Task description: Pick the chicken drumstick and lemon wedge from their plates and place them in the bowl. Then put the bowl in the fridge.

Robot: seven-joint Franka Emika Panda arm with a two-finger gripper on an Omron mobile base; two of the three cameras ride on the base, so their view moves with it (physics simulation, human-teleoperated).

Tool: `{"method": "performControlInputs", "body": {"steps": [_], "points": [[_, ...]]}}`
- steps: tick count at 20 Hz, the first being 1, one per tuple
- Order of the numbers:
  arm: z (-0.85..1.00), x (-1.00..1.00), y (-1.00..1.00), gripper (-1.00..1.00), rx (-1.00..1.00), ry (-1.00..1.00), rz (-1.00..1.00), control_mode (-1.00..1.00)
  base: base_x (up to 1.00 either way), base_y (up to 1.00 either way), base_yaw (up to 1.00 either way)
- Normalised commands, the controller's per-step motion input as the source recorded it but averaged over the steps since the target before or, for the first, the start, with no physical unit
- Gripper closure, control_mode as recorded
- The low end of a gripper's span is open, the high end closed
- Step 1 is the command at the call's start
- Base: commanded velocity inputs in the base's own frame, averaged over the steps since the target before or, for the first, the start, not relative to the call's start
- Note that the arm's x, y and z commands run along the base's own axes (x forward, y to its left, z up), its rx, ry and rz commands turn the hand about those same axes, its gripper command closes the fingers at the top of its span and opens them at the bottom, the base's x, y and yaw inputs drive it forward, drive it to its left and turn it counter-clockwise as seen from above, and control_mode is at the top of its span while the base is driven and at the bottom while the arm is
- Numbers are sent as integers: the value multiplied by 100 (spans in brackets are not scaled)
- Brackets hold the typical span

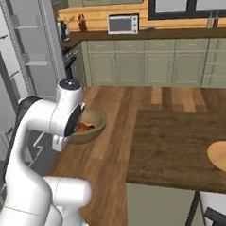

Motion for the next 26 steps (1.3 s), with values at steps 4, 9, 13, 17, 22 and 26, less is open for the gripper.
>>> {"method": "performControlInputs", "body": {"steps": [4, 9, 13, 17, 22, 26], "points": [[0, 0, 0, 100, 0, 0, 0, 100, 86, 25, -3], [0, 0, 0, 100, 0, 0, 0, 100, 46, 43, 0], [0, 0, 0, 100, 0, 0, 0, 100, -21, 56, 2], [0, 0, 0, 100, 0, 0, 0, 100, -16, 45, 4], [0, 0, 0, 100, 0, 0, 0, 100, 35, 13, 5], [0, 0, 0, 100, 0, 0, 0, 100, 84, 0, 5]]}}
